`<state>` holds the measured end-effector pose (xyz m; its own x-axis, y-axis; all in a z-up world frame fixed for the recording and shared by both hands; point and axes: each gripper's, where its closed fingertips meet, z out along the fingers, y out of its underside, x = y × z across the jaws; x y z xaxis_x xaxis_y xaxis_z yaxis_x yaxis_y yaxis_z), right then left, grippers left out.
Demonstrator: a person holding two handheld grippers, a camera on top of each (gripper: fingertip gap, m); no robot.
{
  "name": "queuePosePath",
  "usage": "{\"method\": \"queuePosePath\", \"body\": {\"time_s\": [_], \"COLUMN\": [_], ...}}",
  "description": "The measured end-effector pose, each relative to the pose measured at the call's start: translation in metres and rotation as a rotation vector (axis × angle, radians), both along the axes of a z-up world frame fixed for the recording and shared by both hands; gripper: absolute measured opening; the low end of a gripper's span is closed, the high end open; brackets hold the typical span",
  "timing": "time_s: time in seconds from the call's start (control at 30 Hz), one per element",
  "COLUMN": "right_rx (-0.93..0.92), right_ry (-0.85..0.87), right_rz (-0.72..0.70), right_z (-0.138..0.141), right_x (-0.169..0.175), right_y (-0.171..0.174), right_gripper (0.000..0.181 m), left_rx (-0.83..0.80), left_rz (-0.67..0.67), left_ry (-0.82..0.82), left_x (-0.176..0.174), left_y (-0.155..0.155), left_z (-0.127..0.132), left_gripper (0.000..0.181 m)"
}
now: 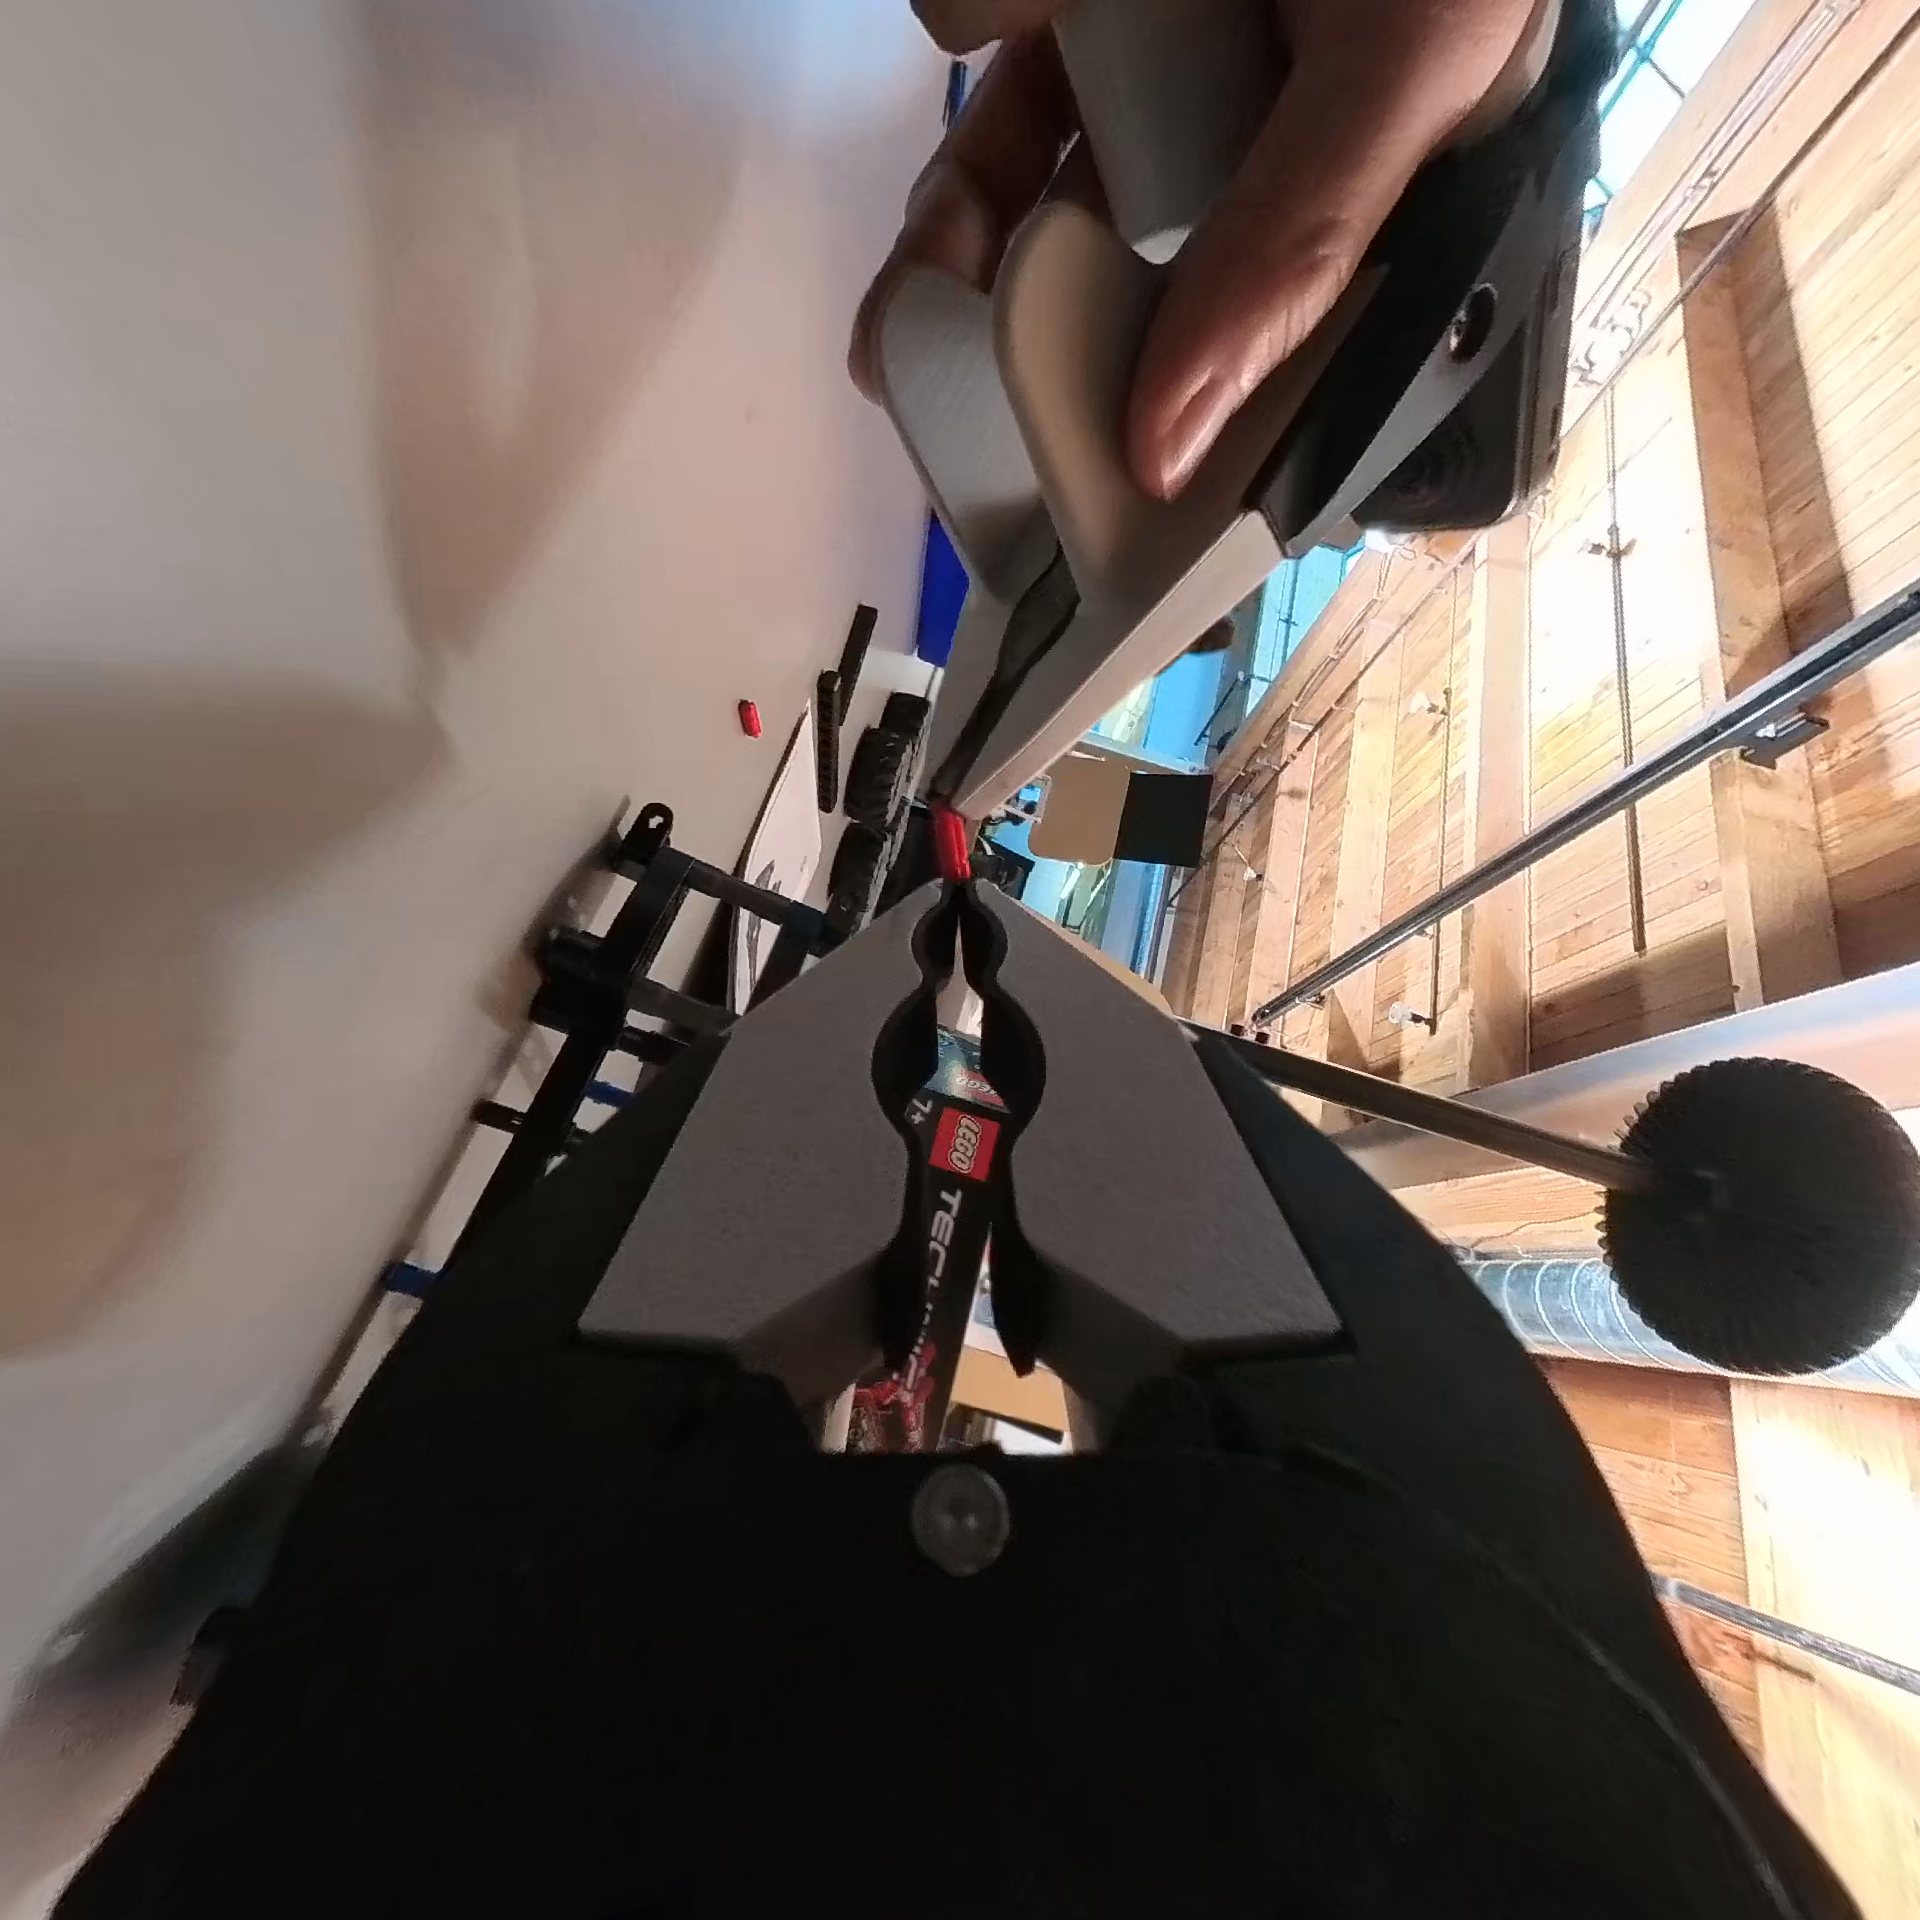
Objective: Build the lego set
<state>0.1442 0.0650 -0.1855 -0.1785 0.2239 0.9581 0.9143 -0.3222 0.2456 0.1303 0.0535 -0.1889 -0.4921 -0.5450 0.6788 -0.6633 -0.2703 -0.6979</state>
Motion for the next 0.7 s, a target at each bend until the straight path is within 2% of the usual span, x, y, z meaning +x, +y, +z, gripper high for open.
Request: {"method": "queuePosePath", "body": {"time_s": [0.33,0.5,0.7], "right_rx": [0.05,0.069,0.059], "right_ry": [0.074,0.075,-0.004], "right_rz": [-0.028,-0.036,-0.004], "right_z": [0.005,0.007,0.003], "right_x": [0.005,0.006,0.004], "right_y": [0.001,0.0,0.001], "right_gripper": [0.0,0.0,0.0], "left_rx": [-0.046,0.009,-0.002], "left_rz": [0.051,0.077,0.059], "left_ry": [-0.042,-0.042,-0.033], "left_x": [0.006,0.008,0.007], "left_y": [0.007,0.012,0.008], "left_z": [0.012,0.006,0.006], "left_gripper": [0.001,0.001,0.001]}}
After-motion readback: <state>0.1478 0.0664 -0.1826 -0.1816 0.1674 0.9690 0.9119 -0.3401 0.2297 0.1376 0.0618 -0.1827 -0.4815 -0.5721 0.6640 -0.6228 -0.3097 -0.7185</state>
